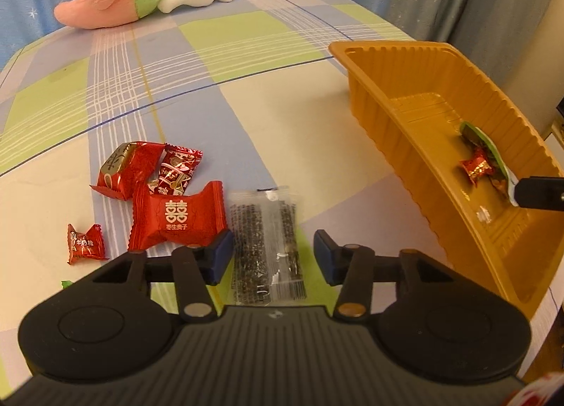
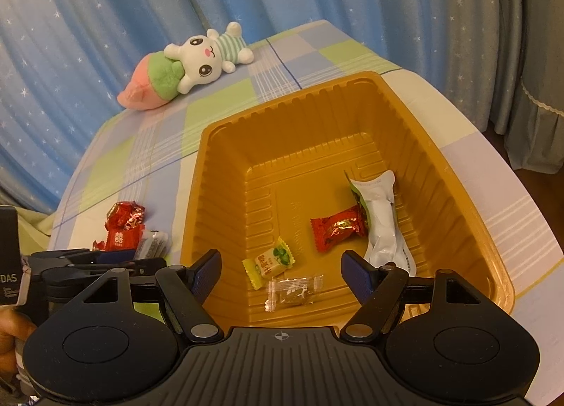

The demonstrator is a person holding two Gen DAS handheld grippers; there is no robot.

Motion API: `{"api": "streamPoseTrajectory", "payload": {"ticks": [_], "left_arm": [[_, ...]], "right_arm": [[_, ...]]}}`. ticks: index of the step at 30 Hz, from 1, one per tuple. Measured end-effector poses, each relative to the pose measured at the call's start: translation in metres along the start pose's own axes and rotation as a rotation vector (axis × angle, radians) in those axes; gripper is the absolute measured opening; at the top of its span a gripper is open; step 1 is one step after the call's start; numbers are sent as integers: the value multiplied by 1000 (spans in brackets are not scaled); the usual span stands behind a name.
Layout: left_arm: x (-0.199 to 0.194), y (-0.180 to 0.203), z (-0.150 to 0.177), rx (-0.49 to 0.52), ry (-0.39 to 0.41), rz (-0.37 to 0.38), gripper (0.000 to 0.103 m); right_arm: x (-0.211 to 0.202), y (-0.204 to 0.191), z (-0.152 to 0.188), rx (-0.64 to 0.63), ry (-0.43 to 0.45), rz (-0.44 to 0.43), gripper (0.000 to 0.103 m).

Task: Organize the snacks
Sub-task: 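Move the left tool to the clear packet of dark sticks and grasp it, then grasp the large red candy packet with the right tool while the left tool holds the clear packet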

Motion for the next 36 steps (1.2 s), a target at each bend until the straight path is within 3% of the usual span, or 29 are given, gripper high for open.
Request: {"api": "streamPoseTrajectory", "payload": {"ticks": [9,16,23,29,33,35,36], "left_arm": [[-2,5,8,3,-8,-8,35],[-33,-1,23,-46,41,2,34],[-73,-40,43,-170,91,-57,34],[-99,-82,60,-277,117,-128,34],[-110,-108,74,-337,122,-170,34],[-114,-118,80,-362,121,-186,34],[-117,-123,83,-373,121,-192,34]], "right_arm": [[1,-2,-3,-29,2,-11,75],[5,-19,-10,-108,21,-56,75],[17,-66,-19,-312,55,-148,75],[42,-118,-21,-520,29,-257,74],[65,-149,-18,-648,0,-284,74],[78,-161,-17,-692,-19,-292,72],[86,-166,-16,-713,-32,-296,64]]}}
Point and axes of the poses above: each gripper's, at about its wrist camera, not at the fingertips, and x roughly the way its jaws point, y to its right, z to its underside, the point moved 3 cm from there along x, roughly the way its jaws point, and after that the axes turned 9 degrees about -y, right-handed, at the moved point
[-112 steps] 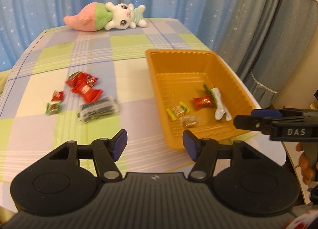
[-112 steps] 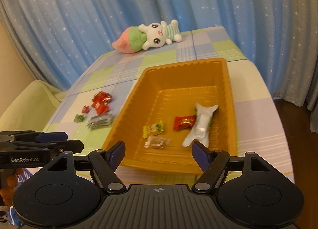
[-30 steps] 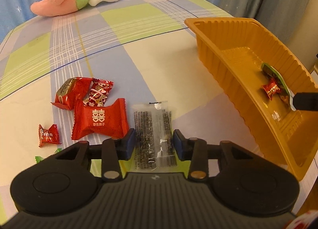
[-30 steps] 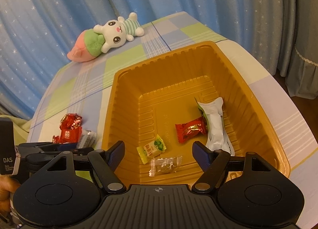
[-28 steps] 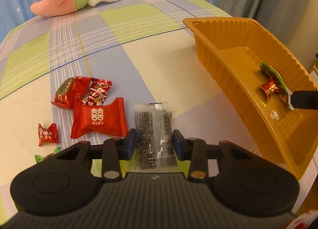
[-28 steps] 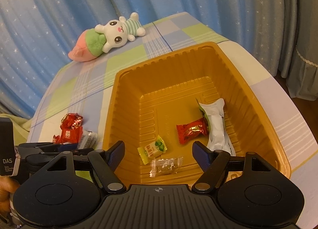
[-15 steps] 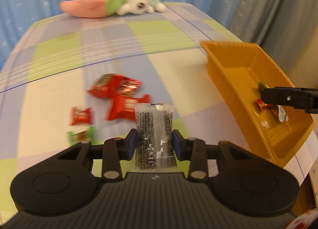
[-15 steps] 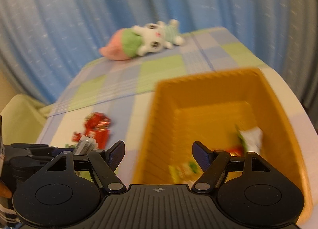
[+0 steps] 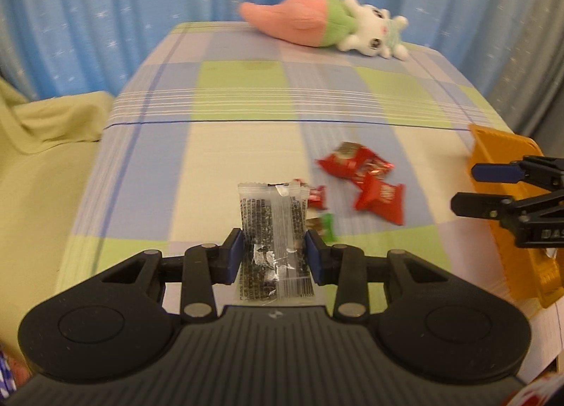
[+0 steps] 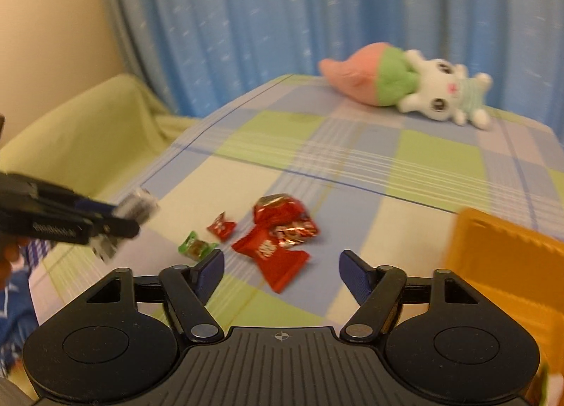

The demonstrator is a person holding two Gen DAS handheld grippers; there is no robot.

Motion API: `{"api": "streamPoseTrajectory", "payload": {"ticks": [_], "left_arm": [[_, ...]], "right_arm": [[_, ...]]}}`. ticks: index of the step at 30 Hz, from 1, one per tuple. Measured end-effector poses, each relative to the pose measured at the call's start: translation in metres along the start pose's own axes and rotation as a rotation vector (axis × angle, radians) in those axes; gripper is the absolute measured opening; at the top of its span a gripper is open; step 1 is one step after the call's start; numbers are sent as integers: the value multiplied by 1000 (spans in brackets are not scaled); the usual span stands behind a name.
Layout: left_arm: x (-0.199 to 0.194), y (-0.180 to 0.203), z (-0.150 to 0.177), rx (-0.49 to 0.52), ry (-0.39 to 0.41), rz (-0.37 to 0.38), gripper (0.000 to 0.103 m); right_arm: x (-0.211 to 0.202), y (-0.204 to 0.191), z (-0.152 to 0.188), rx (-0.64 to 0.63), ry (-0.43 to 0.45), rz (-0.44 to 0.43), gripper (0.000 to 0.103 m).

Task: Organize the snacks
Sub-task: 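Grasp the large red candy packet with the right tool while the left tool holds the clear packet, then carry the clear packet and red candy packet over the orange tray with both tools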

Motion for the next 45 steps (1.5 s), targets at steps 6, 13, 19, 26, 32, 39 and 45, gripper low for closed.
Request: {"api": "streamPoseTrajectory", "payload": {"ticks": [6,13,19,26,32,39,45], "left_arm": [[-3,-26,6,-48,-6,-35,34],[-4,-49,12,-96,-18,-68,34],[-5,-62,16,-125,-28,-84,34],[-5,-64,17,-128,-30,-87,34],[-7,-62,17,-124,-23,-85,34],[-13,-52,13,-104,-6,-71,34],[-22,-31,7,-63,21,-39,34]], "right_arm": [[41,-7,-12,-113,-52,-14,53],[75,-13,-16,-243,-106,4,45],[93,-21,-18,-321,-154,30,43],[107,-27,-14,-368,-215,84,28],[99,-26,-16,-300,-196,66,25],[71,-26,-21,-191,-151,29,25],[33,-19,-20,-83,-87,6,25]]}}
Point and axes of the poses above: each gripper's, at about its wrist camera, not at the fingertips, and x roughly the way its jaws point, y to its right, z to its underside, the point moved 3 cm from there along x, roughly the way its jaws point, and after that the axes turned 9 degrees about -y, right-handed, at the moved point
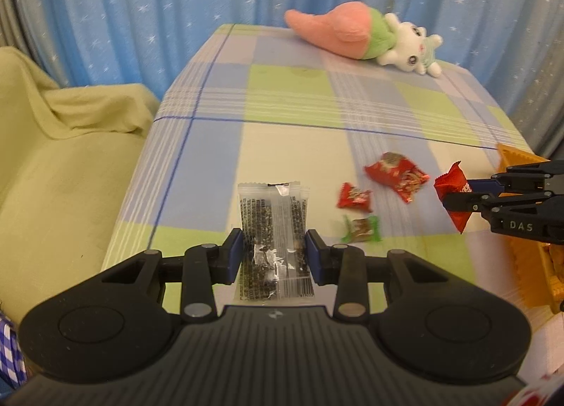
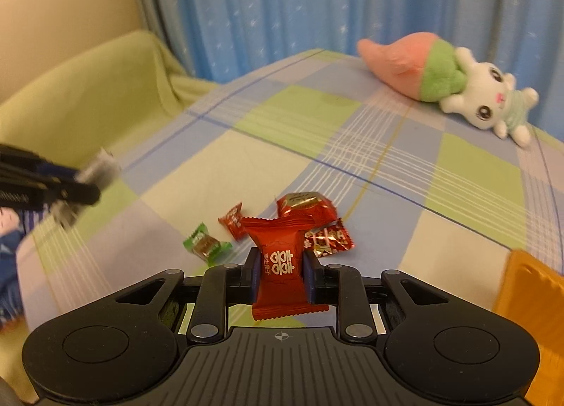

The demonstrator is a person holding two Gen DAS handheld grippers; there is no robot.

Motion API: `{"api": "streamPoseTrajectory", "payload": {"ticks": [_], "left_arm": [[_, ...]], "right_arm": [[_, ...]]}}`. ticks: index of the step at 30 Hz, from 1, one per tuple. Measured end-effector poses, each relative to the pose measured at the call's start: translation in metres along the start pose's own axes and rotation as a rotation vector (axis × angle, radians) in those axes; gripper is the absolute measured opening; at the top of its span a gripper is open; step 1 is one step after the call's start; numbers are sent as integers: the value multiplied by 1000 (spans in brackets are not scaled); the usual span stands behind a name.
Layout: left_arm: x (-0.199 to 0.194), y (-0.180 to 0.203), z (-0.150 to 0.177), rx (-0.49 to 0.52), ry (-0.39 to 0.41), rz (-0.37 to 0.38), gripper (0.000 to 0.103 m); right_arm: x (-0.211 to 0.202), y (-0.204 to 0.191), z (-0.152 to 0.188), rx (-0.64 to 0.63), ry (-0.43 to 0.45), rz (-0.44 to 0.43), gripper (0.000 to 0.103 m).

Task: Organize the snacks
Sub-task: 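Carry the clear packet and red candy packet over the orange tray with both tools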

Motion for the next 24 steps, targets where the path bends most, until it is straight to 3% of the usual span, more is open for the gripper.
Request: {"api": "streamPoseTrajectory", "payload": {"ticks": [10,24], "left_arm": [[-15,66,-4,114,43,101,34],[-15,203,5,307,39,286,35]], "right_arm": [[-73,26,38,171,78,54,25],[-154,88,122,395,102,182,25]]}}
Point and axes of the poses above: each gripper's, at about its wrist camera, not at the fingertips, and x roughly the way its jaws point, y to its right, z to its underside, the point moved 3 cm from there along x, roughly the way its jaws point, and after that the axes turned 9 degrees about -y, right-handed, at the moved point
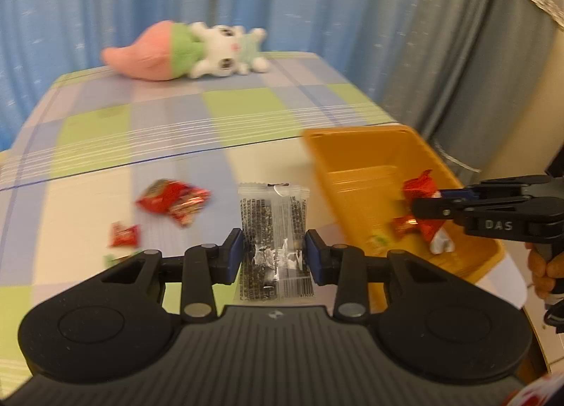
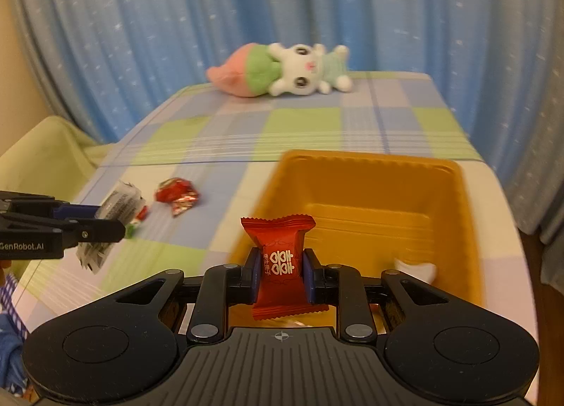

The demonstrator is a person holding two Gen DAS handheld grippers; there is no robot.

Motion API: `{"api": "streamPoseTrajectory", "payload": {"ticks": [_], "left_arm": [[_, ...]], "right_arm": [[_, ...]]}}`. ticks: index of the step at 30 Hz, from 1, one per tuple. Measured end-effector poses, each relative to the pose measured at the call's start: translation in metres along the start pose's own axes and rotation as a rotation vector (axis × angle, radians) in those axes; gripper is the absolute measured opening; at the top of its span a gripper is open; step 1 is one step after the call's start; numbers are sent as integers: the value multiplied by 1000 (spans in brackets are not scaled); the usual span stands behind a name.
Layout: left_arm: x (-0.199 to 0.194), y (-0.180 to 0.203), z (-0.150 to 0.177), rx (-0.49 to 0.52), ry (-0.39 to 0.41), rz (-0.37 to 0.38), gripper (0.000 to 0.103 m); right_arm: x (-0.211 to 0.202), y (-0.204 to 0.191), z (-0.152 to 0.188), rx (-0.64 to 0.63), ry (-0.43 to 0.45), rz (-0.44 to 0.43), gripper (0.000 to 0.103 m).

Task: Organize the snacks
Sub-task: 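Carry the clear packet and red candy packet over the orange tray with both tools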

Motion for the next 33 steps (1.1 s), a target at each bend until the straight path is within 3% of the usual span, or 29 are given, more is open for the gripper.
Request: {"api": "streamPoseTrajectory", "payload": {"ticks": [7,14,23,33], "left_arm": [[23,51,-17,64,-5,38,35],[48,78,-34,77,-30,44,35],[78,99,-57,94,-50,22,35],[112,105,-69,101,-101,2,35]], "right_arm": [[-13,39,6,71,7,13,25],[-14,66,1,147,12,-20,25],[-4,87,-10,225,9,-59,25],[2,100,-15,264,14,-40,25]]}}
Point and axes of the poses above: each gripper's, at about its wrist camera, not at the fingertips, and x roughly the way its jaws point, y to its right, z to its underside, the point moved 3 cm from there along x, roughly the way its jaws point, and after that the axes turned 9 degrees about -y, right-handed, at the moved point
